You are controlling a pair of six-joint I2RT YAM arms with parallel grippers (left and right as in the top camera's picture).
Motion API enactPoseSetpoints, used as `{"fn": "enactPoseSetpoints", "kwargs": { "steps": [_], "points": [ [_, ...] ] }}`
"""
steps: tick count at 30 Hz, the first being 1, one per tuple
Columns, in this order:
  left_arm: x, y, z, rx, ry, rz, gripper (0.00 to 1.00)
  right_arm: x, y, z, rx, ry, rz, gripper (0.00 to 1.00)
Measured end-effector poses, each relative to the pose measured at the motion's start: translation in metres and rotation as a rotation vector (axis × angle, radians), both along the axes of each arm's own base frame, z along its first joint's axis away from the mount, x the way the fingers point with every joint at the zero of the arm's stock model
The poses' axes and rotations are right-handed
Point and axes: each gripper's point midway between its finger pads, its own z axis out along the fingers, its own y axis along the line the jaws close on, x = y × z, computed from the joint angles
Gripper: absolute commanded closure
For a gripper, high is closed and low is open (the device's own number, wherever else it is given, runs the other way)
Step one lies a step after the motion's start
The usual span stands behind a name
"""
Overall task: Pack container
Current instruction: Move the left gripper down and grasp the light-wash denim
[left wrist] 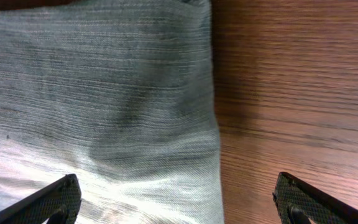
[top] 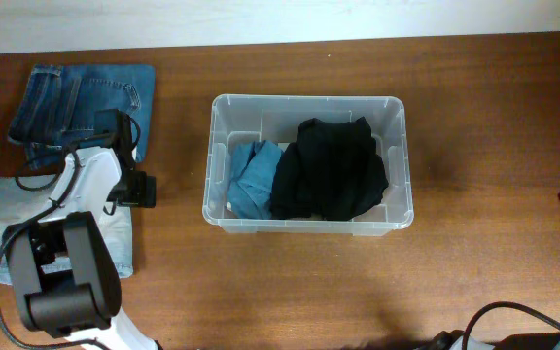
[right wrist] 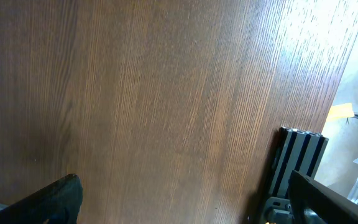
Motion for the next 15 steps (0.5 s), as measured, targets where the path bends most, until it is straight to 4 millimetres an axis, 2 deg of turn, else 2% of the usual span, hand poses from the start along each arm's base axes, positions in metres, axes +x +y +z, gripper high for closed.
{"fn": "enactPoseSetpoints", "kwargs": {
  "steps": [10,15],
  "points": [
    [-0.005,0.017,-0.003,0.043,0.011,0.059,0.01,0.000,0.000,0.000,0.000,0.000,0.000,0.02],
    [-0.009,0.018,-0.016,0.043,0.047,0.067,0.01,0.000,0.000,0.000,0.000,0.000,0.000,0.02]
  ]
}}
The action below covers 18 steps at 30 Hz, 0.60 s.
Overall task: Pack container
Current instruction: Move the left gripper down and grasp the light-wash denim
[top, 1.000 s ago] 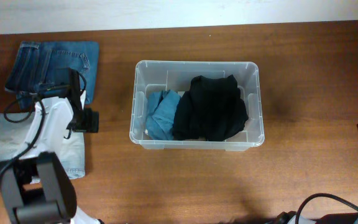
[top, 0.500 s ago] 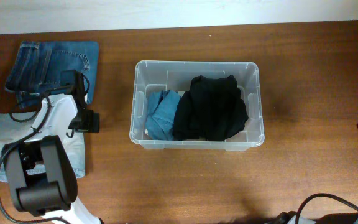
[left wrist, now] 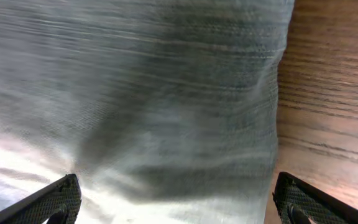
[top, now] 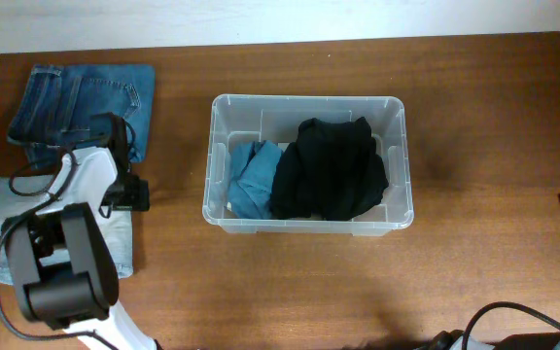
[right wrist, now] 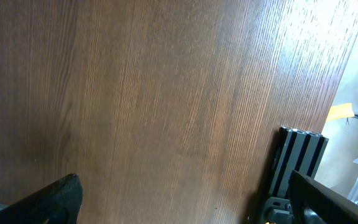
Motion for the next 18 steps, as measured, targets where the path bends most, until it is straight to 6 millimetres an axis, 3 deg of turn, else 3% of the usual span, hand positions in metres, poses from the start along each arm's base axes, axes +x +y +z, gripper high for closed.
{"fn": "enactPoseSetpoints", "kwargs": {
  "steps": [18],
  "points": [
    [0.004,0.020,0.001,0.133,-0.021,0.091,0.00,0.000,0.000,0.000,0.000,0.000,0.001,0.02]
  ]
}}
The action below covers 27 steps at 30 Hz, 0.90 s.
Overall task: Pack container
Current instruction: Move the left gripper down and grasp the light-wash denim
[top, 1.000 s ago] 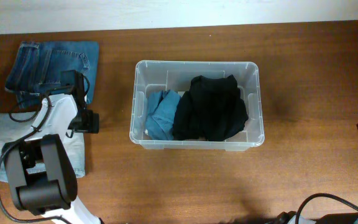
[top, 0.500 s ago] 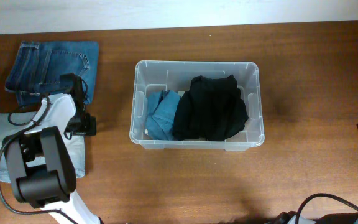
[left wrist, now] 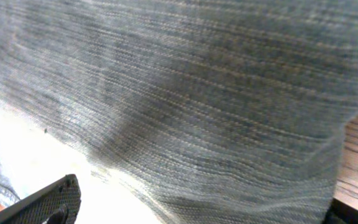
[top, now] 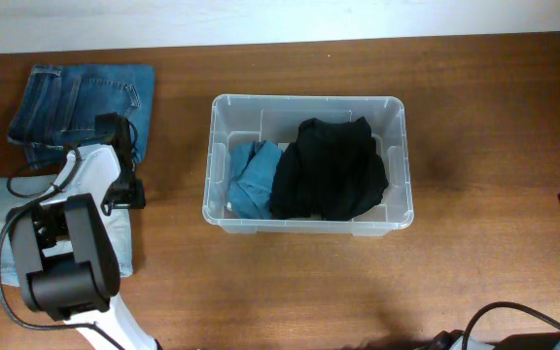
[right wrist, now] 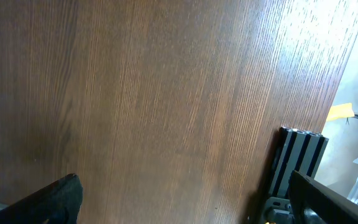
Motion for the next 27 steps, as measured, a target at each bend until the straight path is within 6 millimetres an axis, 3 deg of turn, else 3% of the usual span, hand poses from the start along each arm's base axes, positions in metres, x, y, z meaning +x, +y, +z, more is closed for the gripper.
{"fn": "enactPoseSetpoints", "kwargs": {
  "steps": [12,18,19,21,27],
  "points": [
    [-0.010,0.032,-0.005,-0.050,-0.065,0.151,0.01,0.000,0.000,0.000,0.000,0.000,0.000,0.02],
    [-0.011,0.032,-0.008,-0.125,-0.091,0.181,0.01,0.000,0.000,0.000,0.000,0.000,0.000,0.02],
    [-0.011,0.032,-0.008,-0.129,-0.093,0.182,0.05,0.000,0.000,0.000,0.000,0.000,0.000,0.02],
    [-0.011,0.032,-0.009,-0.139,-0.097,0.186,0.33,0.000,0.000,0.000,0.000,0.000,-0.001,0.02],
    [-0.007,0.019,-0.017,-0.197,-0.109,0.179,0.69,0.000,0.000,0.000,0.000,0.000,0.000,0.02]
  ]
}}
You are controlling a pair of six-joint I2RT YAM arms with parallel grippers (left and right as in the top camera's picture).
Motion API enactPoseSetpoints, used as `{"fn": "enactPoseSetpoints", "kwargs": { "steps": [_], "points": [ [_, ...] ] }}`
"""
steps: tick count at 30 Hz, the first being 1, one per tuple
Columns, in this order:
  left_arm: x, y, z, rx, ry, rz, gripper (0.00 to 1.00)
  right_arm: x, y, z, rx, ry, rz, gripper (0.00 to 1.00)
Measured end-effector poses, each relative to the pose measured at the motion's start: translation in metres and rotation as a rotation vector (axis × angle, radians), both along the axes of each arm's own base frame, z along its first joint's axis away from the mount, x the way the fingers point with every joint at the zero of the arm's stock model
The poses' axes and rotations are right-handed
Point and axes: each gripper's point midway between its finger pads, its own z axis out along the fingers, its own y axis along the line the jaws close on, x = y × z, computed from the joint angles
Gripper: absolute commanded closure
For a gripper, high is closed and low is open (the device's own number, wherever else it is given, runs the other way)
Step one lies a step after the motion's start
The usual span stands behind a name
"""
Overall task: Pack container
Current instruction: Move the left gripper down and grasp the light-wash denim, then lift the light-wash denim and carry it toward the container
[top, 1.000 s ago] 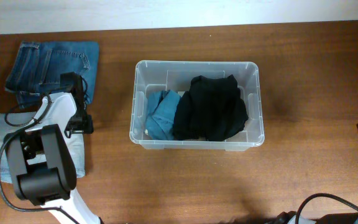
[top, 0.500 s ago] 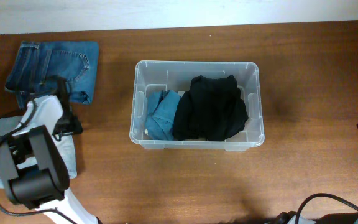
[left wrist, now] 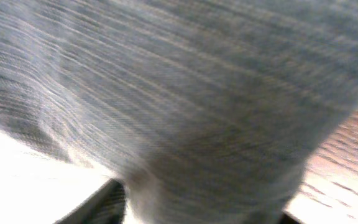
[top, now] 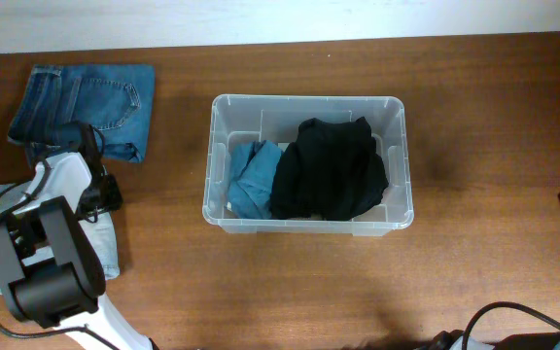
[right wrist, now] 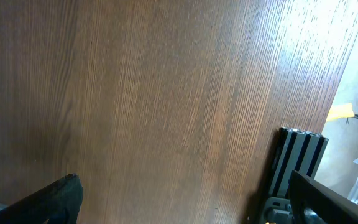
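A clear plastic container (top: 306, 98) stands mid-table holding a black garment (top: 329, 170) and a blue garment (top: 253, 177). Folded light grey jeans (top: 107, 251) lie at the left edge under my left arm. My left gripper (top: 102, 194) is at their far right corner. In the left wrist view the grey denim (left wrist: 179, 93) fills the frame, blurred, and bunches between the jaws of my left gripper (left wrist: 197, 214). Darker blue jeans (top: 86, 92) lie folded at the far left. My right gripper (right wrist: 185, 211) is open over bare wood at the right edge.
The wooden table (top: 494, 117) runs right of the container. A black metal frame (right wrist: 297, 162) shows beside the table's edge in the right wrist view. A cable (top: 513, 316) loops at the near right.
My left gripper has moved left and its jaws have come closer together with denim bunched between them. The light grey jeans have shifted left with it. The right arm has not moved.
My left gripper stood open over the right edge of the light grey jeans, wood showing beside them. It then sat further over the denim, then close down on it. Now it is shut on the fabric and the jeans lie further left.
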Motion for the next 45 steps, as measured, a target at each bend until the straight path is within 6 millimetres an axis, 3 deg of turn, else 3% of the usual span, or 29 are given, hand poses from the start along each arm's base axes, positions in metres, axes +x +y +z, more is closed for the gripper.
{"fn": "enactPoseSetpoints", "kwargs": {
  "steps": [3,4,17,20,23,28,29,33,40,45],
  "points": [
    [0.000,-0.003,-0.002,-0.015,-0.002,0.000,0.97,0.000,0.000,0.000,0.000,0.000,-0.001,0.02],
    [0.000,-0.003,-0.003,-0.017,-0.001,0.000,0.99,0.000,0.000,0.000,0.000,0.000,-0.001,0.02],
    [-0.006,-0.004,0.003,-0.031,0.052,0.007,0.99,0.000,0.000,0.000,0.000,0.000,-0.001,0.02],
    [-0.008,-0.005,0.017,-0.048,0.078,0.040,0.99,0.000,0.000,0.000,0.001,0.000,-0.001,0.02],
    [0.007,-0.003,0.041,-0.072,0.022,0.094,0.99,0.000,0.000,0.000,0.000,0.000,-0.001,0.02],
    [0.039,-0.016,0.099,-0.169,-0.182,0.136,0.99,0.000,0.000,0.000,0.000,0.000,-0.001,0.02],
    [0.046,-0.022,0.124,-0.201,-0.260,0.133,0.99,0.000,0.000,0.000,0.000,0.000,-0.001,0.02],
    [0.050,-0.041,0.193,-0.271,-0.460,0.116,0.99,0.000,0.000,0.000,0.000,0.000,-0.001,0.02],
    [0.031,-0.078,0.326,-0.309,-0.807,-0.005,0.99,0.000,0.000,0.000,0.000,0.000,-0.001,0.02],
    [-0.002,-0.114,0.422,-0.293,-1.049,-0.139,0.99,0.000,0.000,0.000,0.000,0.000,-0.001,0.02]
  ]
}}
